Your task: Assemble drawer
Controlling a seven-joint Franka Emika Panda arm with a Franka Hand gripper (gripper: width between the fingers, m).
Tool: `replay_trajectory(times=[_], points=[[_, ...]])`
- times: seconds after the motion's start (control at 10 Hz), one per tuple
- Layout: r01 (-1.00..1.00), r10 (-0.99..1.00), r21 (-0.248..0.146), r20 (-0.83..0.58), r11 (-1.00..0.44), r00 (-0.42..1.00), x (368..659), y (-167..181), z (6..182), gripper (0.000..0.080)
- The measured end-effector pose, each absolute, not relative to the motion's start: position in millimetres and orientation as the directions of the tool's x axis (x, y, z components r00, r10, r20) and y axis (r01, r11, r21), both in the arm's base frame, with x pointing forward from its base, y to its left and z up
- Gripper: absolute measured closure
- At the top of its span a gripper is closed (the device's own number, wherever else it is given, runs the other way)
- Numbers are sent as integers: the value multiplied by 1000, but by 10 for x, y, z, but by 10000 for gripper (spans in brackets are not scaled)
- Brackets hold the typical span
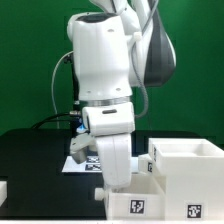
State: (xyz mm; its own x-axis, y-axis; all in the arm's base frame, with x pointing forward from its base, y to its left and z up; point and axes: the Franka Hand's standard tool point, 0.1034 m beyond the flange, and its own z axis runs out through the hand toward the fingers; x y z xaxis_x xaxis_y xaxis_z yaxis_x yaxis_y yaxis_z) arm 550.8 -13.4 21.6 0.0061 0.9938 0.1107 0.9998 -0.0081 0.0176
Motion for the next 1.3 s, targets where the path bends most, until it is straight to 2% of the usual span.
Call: replay_trajectory(times=[0.5, 0.9, 1.3], points=[[995, 989, -2, 109, -99, 99, 5463, -101, 166, 761], [996, 989, 1, 113, -91, 90, 5481, -54, 167, 761], [1000, 994, 10, 113, 5, -6, 5437, -85, 101, 761]])
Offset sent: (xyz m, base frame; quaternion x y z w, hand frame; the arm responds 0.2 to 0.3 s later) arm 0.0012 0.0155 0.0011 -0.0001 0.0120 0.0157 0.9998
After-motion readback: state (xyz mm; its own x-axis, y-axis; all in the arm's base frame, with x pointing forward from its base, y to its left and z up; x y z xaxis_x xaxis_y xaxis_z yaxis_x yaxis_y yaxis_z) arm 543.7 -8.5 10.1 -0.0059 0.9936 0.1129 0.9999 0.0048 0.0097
